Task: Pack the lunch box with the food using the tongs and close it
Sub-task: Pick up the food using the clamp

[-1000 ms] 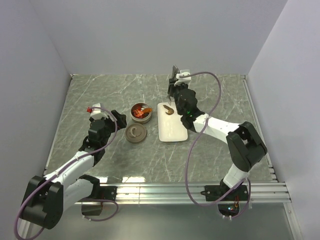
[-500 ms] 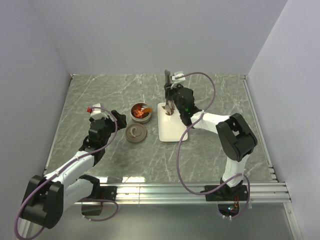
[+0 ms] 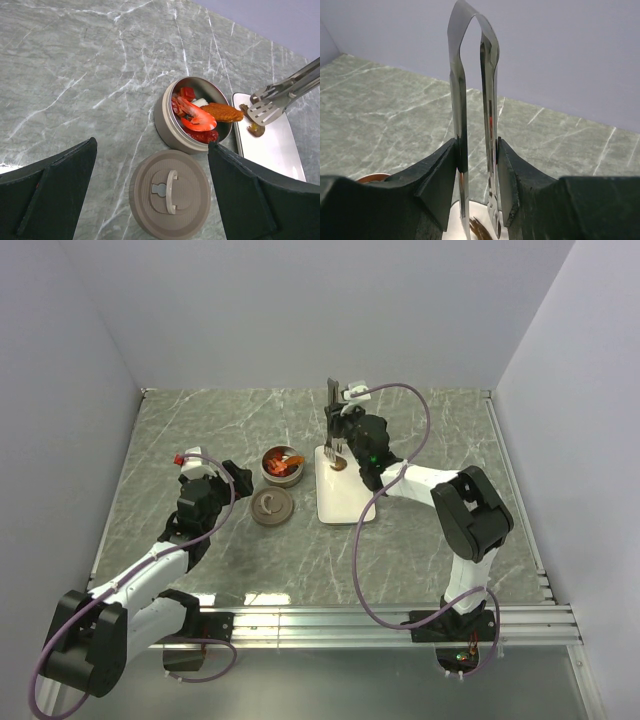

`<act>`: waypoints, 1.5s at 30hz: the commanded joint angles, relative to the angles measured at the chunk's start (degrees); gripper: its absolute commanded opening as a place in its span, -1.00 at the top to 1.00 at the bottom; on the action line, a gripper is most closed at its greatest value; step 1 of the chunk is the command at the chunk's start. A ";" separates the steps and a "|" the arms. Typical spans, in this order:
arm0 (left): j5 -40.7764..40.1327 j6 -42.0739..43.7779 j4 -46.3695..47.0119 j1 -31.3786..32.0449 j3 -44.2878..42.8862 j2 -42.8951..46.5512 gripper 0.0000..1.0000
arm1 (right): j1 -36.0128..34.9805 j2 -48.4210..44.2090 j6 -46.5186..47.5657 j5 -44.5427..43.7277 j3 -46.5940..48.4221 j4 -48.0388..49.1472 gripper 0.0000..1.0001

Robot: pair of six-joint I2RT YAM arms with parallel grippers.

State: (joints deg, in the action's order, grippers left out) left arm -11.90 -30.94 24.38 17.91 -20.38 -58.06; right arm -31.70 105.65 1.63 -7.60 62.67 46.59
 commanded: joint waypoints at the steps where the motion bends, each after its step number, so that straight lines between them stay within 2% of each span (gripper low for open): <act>1: -0.49 -0.09 1.55 -0.16 -1.15 -0.21 -0.99 | 0.15 0.44 -0.49 0.74 1.31 5.53 0.14; 12: -0.40 0.00 1.63 -0.16 -1.24 -0.38 -0.99 | -0.11 2.46 -0.84 0.65 -0.45 7.72 0.19; 15: -0.40 0.09 1.63 -0.16 -1.24 -0.38 -0.99 | -0.55 3.07 -0.49 -0.58 -0.71 8.78 0.27; 23: -0.40 0.00 1.72 -0.16 -1.15 -0.21 -0.99 | -4.59 4.39 2.33 -9.70 -0.54 10.10 0.42; 25: -0.40 0.00 1.72 -0.16 -0.98 -0.12 -0.99 | -5.12 4.39 2.68 -11.90 -1.06 10.97 0.53; 29: -0.49 -0.09 1.81 -0.16 -0.89 0.06 -0.99 | -7.40 1.59 3.82 -19.63 -3.25 12.47 0.75; 37: -0.23 -0.17 1.90 -0.16 -0.71 0.41 -0.99 | -9.60 -9.21 6.01 -22.72 -7.13 11.69 0.77; 45: -0.05 -0.09 1.99 -0.16 -0.62 0.58 -0.99 | -12.68 -13.01 6.81 -21.41 -4.58 8.17 0.78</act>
State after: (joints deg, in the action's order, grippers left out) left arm -11.90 -30.92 24.38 17.91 -20.38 -58.28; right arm -43.03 94.61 7.84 -29.17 55.51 54.68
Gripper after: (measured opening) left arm 0.995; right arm 0.301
